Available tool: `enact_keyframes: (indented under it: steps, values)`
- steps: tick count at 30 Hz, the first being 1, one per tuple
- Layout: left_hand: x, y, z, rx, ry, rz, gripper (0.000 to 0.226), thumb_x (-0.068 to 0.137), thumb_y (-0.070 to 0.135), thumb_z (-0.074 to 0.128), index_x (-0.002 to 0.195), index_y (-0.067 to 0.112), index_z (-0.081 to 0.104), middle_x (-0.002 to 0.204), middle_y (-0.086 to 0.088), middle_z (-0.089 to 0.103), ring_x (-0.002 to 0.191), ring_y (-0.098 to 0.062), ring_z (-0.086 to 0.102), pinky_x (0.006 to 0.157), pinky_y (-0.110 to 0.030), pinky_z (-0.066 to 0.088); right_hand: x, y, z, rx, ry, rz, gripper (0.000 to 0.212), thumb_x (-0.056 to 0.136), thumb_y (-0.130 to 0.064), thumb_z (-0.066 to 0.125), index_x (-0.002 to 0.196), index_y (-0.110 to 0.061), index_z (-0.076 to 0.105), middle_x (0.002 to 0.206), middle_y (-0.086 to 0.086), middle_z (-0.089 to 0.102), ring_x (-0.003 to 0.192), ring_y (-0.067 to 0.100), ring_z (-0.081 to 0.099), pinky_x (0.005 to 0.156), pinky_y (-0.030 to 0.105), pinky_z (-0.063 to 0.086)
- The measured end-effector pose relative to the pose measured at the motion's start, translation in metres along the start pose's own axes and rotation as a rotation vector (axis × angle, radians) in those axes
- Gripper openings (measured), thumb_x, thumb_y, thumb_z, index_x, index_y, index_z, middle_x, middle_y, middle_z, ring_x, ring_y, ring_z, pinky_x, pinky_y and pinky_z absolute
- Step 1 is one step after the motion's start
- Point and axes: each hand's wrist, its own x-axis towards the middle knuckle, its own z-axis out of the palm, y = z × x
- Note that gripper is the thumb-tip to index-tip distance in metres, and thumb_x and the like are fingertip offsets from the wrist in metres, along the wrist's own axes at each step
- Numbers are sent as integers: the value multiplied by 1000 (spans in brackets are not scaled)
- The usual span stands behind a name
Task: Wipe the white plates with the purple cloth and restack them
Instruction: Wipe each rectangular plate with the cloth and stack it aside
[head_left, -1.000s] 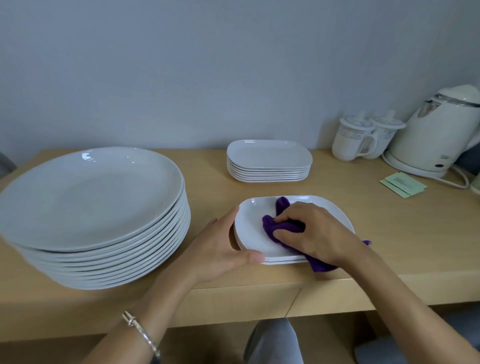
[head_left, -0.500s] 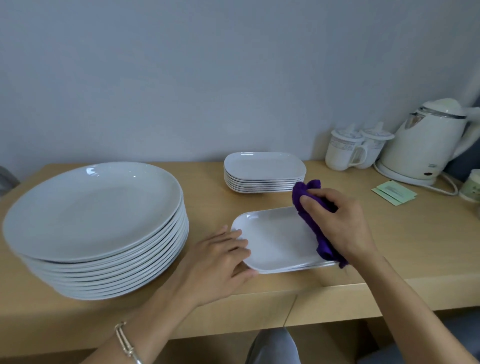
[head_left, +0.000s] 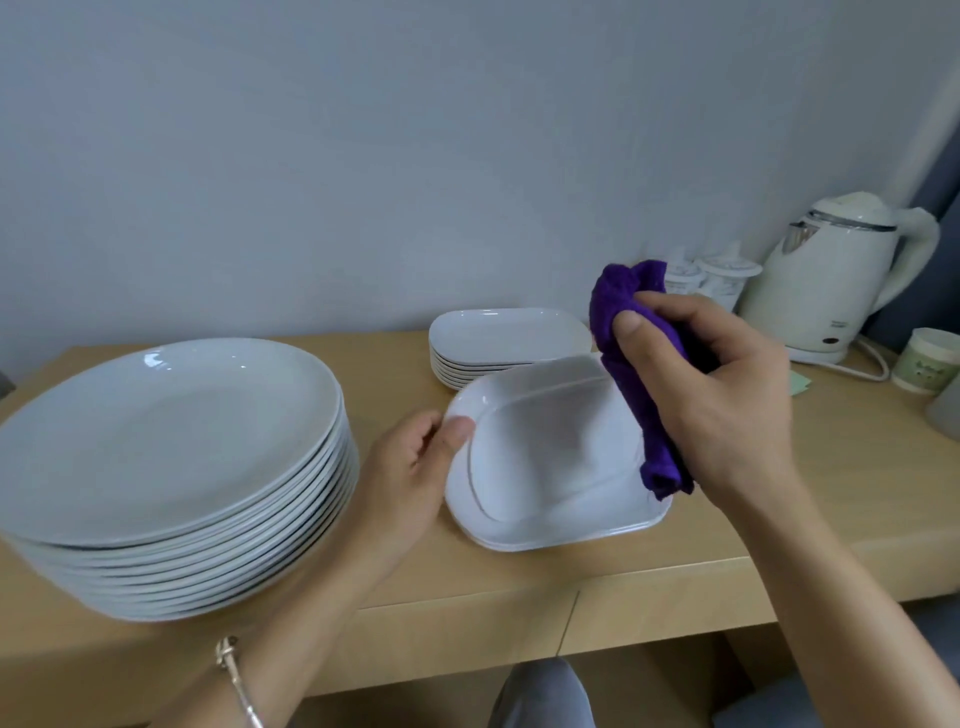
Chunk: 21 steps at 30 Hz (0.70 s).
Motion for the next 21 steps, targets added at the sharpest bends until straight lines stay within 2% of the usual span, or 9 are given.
enact_keyframes:
  steps: [2,3,5,6,8,12,15,18,21]
  values:
    - [7,-8,7,-250,6,-229,71,83,59,59,90,-11,55,76,-7,53,72,-18,50,68,-35,42,0,2,2,-57,-34,-8,13,82,-23,70,85,-36,68,81,-14,69,70,-4,62,62,8,44]
    - [9,-13,11,-354,9,-336,69,87,55,61,96,-13,56,82,-11,56,76,-22,52,69,-40,42,0,5,2,-98,-58,-5,15,82,-24,70,84,-39,67,82,-14,69,72,-4,62,63,8,44]
    - [12,-21,15,-386,13,-459,52,98,43,55,99,-9,61,81,-14,59,74,-23,55,66,-38,44,0,16,6,-179,-123,29,15,83,-27,69,82,-42,65,82,-18,68,74,-6,62,63,7,43]
    - [13,-24,16,-314,21,-470,46,101,39,50,92,-4,62,73,-13,57,65,-20,55,59,-33,43,0,22,9,-230,-163,49,14,84,-29,68,82,-42,65,82,-18,67,76,-7,61,63,6,42]
    - [13,-27,14,-84,31,-406,45,103,40,44,75,6,54,59,-6,48,49,-14,47,48,-26,37,-2,35,15,-349,-246,57,13,85,-30,66,79,-41,65,82,-15,66,77,-8,58,63,6,40]
    - [16,-25,10,361,-20,-269,51,104,45,32,63,17,43,61,2,52,67,-23,51,55,-32,33,-5,58,32,-501,-377,28,15,87,-20,63,82,-8,71,76,1,68,77,6,56,64,15,39]
    - [12,-29,11,393,-72,-185,47,99,59,26,84,25,55,86,4,62,91,-23,60,70,-33,40,-11,77,40,-671,-410,28,19,88,-29,60,90,-16,74,88,-1,67,88,14,56,77,26,41]
    - [1,-36,6,341,-220,-134,54,90,67,43,129,30,48,120,18,49,114,-4,48,88,-28,38,-17,84,44,-739,-391,86,28,90,-38,54,112,-28,68,115,-5,62,111,20,47,96,32,37]
    - [-3,-41,3,245,-348,-45,75,67,72,69,130,40,42,123,25,50,116,-4,51,93,-34,46,-20,84,43,-823,-392,84,34,91,-44,51,120,-32,63,123,-7,57,118,21,42,100,32,32]
